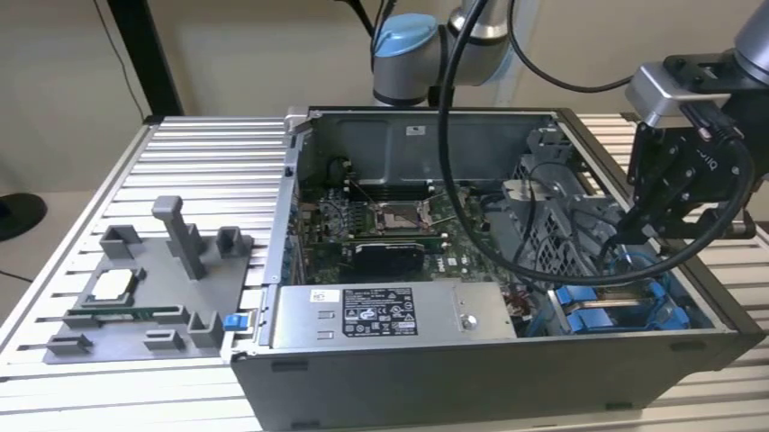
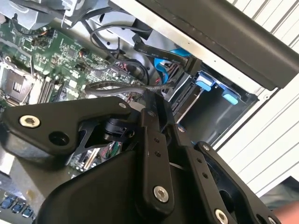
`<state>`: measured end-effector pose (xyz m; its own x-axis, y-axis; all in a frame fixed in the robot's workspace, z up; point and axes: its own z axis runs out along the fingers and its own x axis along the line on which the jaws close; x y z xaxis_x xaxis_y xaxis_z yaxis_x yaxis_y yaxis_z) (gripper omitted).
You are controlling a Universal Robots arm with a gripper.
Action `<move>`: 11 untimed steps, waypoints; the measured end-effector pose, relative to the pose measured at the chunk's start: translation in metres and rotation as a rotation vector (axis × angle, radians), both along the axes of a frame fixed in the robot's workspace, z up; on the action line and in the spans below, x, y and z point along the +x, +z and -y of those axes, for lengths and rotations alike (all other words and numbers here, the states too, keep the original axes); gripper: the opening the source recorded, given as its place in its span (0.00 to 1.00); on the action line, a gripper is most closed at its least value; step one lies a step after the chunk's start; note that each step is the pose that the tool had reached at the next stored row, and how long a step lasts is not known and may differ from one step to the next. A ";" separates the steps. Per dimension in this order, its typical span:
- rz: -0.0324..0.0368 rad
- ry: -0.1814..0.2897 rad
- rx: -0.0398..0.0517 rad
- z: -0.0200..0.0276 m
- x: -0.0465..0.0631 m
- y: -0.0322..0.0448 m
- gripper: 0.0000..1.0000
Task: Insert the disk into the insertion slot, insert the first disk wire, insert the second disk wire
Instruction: 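Insert the first disk wire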
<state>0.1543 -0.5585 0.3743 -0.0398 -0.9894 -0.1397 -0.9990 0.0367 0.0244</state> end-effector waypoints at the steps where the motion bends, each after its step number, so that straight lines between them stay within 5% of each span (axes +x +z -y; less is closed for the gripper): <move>1: 0.0000 0.000 -0.0003 0.0000 0.000 0.0000 0.00; 8: 0.0000 0.000 -0.0004 0.0000 0.000 -0.0002 0.00; 11: -0.0051 0.000 -0.0062 0.0000 0.000 -0.0008 0.00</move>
